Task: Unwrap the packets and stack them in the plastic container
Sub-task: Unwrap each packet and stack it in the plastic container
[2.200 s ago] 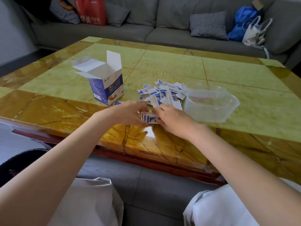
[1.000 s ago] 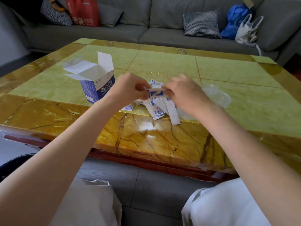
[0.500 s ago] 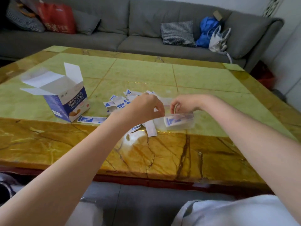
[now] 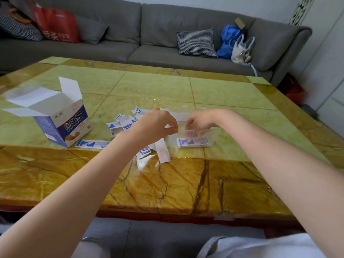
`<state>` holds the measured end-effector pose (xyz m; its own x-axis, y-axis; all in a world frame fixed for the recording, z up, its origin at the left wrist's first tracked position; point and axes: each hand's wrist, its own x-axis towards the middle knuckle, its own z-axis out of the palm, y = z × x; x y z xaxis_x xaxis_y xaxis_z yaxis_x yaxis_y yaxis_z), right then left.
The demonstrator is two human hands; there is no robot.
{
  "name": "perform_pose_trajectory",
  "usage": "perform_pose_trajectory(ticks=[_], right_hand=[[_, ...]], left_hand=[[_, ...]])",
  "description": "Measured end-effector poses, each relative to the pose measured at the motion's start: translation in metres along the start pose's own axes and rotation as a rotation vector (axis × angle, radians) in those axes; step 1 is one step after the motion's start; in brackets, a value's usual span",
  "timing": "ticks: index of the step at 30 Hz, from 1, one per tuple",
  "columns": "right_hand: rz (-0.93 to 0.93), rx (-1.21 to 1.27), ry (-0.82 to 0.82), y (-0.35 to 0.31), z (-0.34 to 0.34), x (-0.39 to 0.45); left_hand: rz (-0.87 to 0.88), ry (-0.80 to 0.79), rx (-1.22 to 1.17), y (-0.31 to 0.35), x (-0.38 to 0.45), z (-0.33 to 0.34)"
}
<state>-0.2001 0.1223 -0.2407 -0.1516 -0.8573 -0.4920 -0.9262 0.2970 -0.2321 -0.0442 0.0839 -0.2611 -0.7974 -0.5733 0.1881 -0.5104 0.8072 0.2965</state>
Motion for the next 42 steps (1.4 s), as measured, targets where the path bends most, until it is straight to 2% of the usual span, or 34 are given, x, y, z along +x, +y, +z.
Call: perform_pose_trajectory(ticks=[4,9,11,17,20,25,29,37,42], right_hand=[[-0.021,-0.039,0.061,-0.002,-0.009,-0.009],[-0.247,0.121,0.461,-0.031,-0.010,-0.037],[-0.339,0.160,0.516,-0.048,0.005,-0.045],[-0.350,0.007,0.351,-0.077,0.069,-0.016],[-0.349,-0.002,0.389,-0.086,0.086,-0.007],[-0.387,-0.153,0.391,-0.088,0.093,-0.009],[-0.415,-0.035,0.377,-0.082,0.101,-0.010],[-0.314,0.185,0.394,-0.080,0.103,-0.014],[-0.244,0.334,0.311,-0.088,0.096,-0.012]], left_hand=[[0.039,0.026,-0.029,0.001,0.003,-0.005],[-0.005,0.198,-0.118,-0.007,-0.012,-0.022],[-0.070,0.190,-0.089,-0.019,-0.024,-0.023],[-0.232,-0.019,0.088,-0.056,-0.061,-0.021],[-0.242,-0.041,0.109,-0.063,-0.069,-0.025],[-0.291,-0.057,0.053,-0.067,-0.057,-0.016],[-0.292,-0.147,0.022,-0.066,-0.055,-0.005],[-0.359,-0.356,0.081,-0.062,-0.066,-0.008],[-0.311,-0.279,-0.053,-0.064,-0.077,-0.011]])
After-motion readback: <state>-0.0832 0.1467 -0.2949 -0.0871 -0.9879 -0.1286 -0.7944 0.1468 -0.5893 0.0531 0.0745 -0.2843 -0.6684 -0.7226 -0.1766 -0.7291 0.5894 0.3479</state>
